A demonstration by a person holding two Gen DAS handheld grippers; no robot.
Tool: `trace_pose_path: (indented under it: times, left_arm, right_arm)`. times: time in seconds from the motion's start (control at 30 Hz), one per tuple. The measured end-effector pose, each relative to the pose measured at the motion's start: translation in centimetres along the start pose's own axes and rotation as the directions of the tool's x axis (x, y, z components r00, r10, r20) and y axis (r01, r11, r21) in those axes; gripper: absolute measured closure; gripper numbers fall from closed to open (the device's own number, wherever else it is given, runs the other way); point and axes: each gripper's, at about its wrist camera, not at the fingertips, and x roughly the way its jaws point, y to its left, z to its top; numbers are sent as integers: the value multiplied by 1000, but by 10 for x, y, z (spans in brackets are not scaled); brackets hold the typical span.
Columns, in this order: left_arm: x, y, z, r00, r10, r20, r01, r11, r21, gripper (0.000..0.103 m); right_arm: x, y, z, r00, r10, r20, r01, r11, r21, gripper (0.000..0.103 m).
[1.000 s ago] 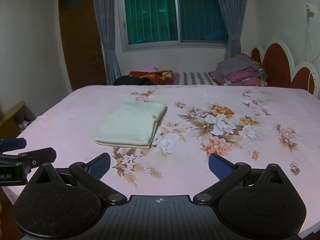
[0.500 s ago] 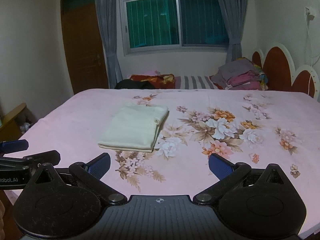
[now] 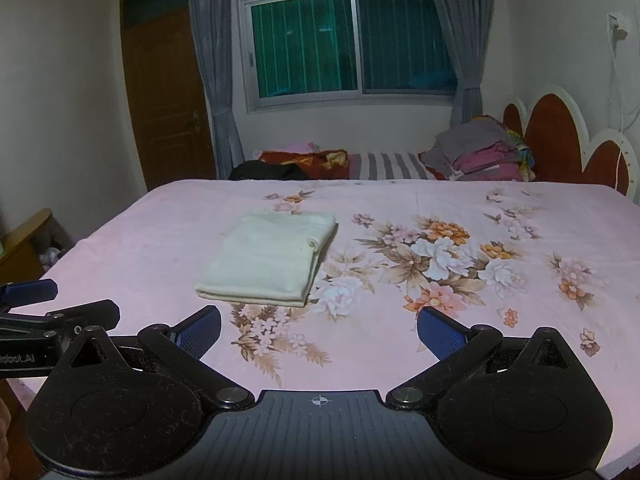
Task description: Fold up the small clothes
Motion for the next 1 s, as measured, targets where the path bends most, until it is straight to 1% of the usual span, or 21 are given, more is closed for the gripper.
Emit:
trace_pose_path:
  times: [1.0]
  left_arm:
    - [0, 1, 2, 1000, -5, 2, 5, 1000, 5, 0]
  right_arm:
    - [-6, 2, 5, 1000, -7, 17, 7, 1000, 5, 0]
